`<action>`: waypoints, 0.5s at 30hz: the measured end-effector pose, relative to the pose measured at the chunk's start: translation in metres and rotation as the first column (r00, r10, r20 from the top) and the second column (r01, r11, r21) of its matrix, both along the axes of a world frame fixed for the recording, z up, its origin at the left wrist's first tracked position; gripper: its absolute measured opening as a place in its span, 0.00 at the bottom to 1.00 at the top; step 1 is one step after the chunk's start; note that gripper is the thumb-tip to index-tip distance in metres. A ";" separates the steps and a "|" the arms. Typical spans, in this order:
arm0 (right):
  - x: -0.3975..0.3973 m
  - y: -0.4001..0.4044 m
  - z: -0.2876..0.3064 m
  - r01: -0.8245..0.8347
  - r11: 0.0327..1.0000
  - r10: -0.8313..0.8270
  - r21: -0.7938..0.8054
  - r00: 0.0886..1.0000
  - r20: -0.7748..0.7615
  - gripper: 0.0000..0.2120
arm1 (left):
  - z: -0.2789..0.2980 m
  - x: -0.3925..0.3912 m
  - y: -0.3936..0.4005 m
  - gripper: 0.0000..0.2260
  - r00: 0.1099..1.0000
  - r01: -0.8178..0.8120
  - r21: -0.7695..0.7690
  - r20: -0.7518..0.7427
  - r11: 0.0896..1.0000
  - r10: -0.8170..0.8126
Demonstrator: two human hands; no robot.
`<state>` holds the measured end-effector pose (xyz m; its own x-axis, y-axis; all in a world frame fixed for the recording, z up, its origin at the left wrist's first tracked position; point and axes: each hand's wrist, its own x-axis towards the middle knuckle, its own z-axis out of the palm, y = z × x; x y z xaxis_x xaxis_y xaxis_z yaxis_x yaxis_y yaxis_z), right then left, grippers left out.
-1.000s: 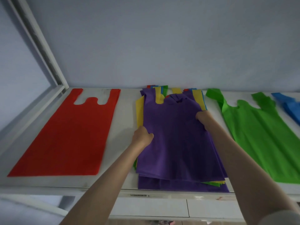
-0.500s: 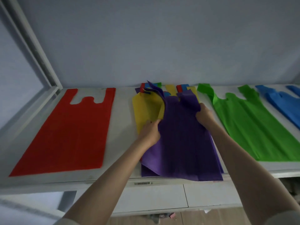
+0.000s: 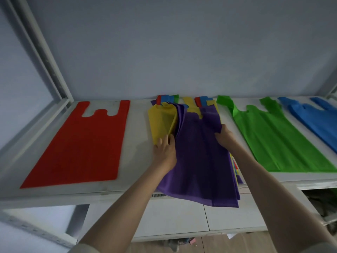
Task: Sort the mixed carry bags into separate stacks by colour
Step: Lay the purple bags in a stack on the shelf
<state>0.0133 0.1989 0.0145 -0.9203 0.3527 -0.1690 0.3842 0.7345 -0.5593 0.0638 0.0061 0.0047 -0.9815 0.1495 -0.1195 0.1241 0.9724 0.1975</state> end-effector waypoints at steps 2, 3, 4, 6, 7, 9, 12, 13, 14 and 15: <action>0.004 0.002 -0.001 -0.006 1.000 0.006 0.003 1.000 -0.001 0.22 | -0.001 0.001 0.003 0.26 1.000 -0.015 -0.043 -0.008 0.999 0.015; 0.005 0.003 -0.001 -0.009 1.000 0.009 0.006 1.000 -0.002 0.21 | -0.001 0.002 0.005 0.24 1.000 -0.022 -0.027 -0.005 0.999 0.022; 0.006 0.003 -0.001 -0.008 1.000 0.008 0.007 1.000 -0.003 0.21 | -0.001 0.003 0.006 0.22 0.999 -0.033 0.008 0.001 0.999 0.033; 0.005 0.003 -0.002 -0.001 1.000 0.002 0.011 1.000 -0.010 0.21 | 0.000 0.003 0.008 0.20 0.998 -0.062 0.084 0.008 0.995 0.062; 0.004 0.003 -0.001 0.002 1.000 -0.001 0.018 1.000 -0.013 0.21 | 0.000 0.002 0.009 0.20 0.997 -0.078 0.116 0.009 0.990 0.077; -0.001 0.001 -0.001 0.010 1.000 -0.009 0.021 1.000 -0.016 0.20 | 0.000 -0.003 0.008 0.20 0.994 -0.112 0.176 0.032 0.978 0.108; -0.011 -0.001 -0.002 0.013 0.999 -0.012 0.031 0.999 -0.039 0.20 | 0.000 -0.016 0.003 0.24 0.987 -0.150 0.269 0.100 0.951 0.127; -0.016 -0.002 -0.002 0.013 0.999 -0.011 0.036 0.999 -0.051 0.19 | 0.000 -0.022 0.000 0.25 0.985 -0.154 0.294 0.117 0.943 0.124; -0.021 -0.003 -0.002 0.014 0.999 -0.012 0.035 0.998 -0.061 0.19 | 0.000 -0.029 -0.002 0.26 0.985 -0.152 0.317 0.126 0.936 0.117; -0.028 -0.004 -0.001 0.018 0.999 -0.015 0.029 0.998 -0.069 0.20 | 0.000 -0.036 -0.004 0.27 0.986 -0.146 0.338 0.128 0.930 0.109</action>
<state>-0.0142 0.1948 0.0132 -0.9234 0.3719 -0.0948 0.3579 0.7452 -0.5627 0.0283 0.0020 0.0047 -0.9797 0.0744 -0.1862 -0.0360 0.8481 0.5287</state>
